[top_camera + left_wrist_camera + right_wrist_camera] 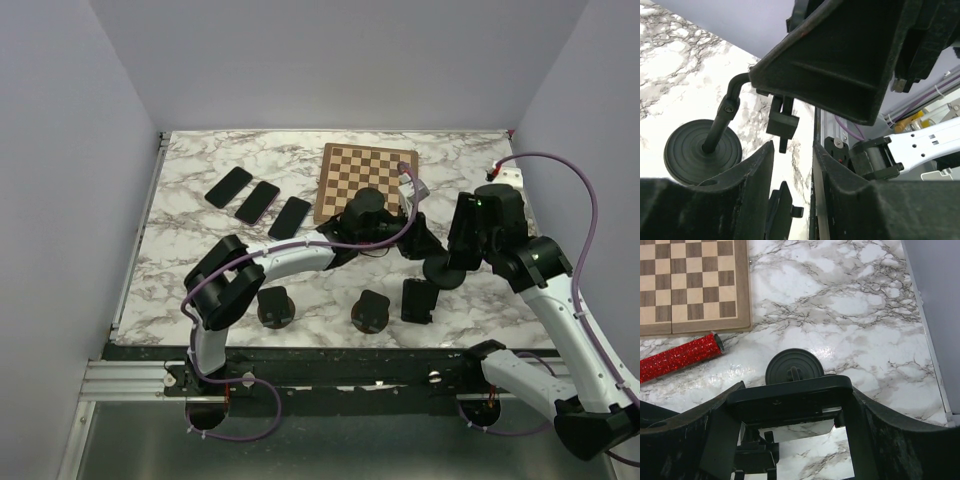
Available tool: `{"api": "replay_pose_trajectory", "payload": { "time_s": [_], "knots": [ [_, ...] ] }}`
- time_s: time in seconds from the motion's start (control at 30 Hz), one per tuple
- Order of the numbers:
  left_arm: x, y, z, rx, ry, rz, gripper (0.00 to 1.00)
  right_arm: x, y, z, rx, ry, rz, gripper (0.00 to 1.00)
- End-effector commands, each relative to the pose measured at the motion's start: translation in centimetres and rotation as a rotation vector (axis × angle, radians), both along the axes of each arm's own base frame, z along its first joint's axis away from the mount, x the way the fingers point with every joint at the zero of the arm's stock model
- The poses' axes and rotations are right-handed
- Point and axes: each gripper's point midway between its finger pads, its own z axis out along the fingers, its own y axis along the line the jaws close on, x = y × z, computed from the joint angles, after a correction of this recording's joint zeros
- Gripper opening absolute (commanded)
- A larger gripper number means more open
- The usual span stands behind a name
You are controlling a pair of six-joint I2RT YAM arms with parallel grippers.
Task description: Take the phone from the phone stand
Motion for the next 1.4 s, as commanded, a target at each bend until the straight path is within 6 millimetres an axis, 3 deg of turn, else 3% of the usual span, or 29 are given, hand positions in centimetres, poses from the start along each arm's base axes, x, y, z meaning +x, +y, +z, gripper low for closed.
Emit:
{"api": "replay_pose_trajectory", "payload": {
  "time_s": [0.0, 0.2, 0.27, 0.3, 0.37, 0.53, 0.83, 1.0, 1.23, 1.37],
  "knots": [
    [-1.0, -1.0, 0.9, -0.024, -0.002, -0.078, 0.47, 0.7, 1.0, 0.9, 0.04, -0.029, 0.028, 0.01],
    [0.1, -2.2, 1.2, -0.02, -0.017, -0.024, 0.56, 0.9, 1.4, 0.7, 0.064, -0.021, 0.029, 0.01],
    [0.6, -2.4, 1.0, -0.013, -0.026, 0.004, 0.51, 0.9, 1.6, 0.8, 0.073, -0.021, 0.033, 0.01],
    [0.9, -2.3, 0.8, -0.011, -0.03, 0.022, 0.43, 1.0, 1.7, 0.9, 0.079, -0.023, 0.035, 0.0],
    [1.5, -2.1, 0.5, -0.014, -0.048, 0.063, 0.39, 1.0, 1.9, 1.0, 0.088, -0.027, 0.038, 0.01],
    [2.0, -2.2, 0.1, 0.002, -0.063, 0.087, 0.5, 1.0, 2.0, 1.0, 0.095, -0.025, 0.042, 0.01],
    [1.7, -3.1, -0.6, 0.008, -0.047, 0.077, 0.5, 1.1, 2.2, 1.0, 0.108, -0.026, 0.039, 0.01],
    [1.7, -2.7, -0.6, 0.004, -0.055, 0.089, 0.31, 1.0, 1.7, 0.8, 0.079, -0.019, 0.031, 0.01],
    [0.4, -1.7, 0.8, -0.059, -0.084, 0.009, 0.0, 0.5, -1.0, 0.2, -0.076, -0.019, -0.013, 0.01],
    [0.2, -1.0, 1.2, -0.095, -0.085, -0.051, 0.0, 0.0, -2.6, 0.7, -0.18, -0.069, -0.007, 0.0]
  ]
}}
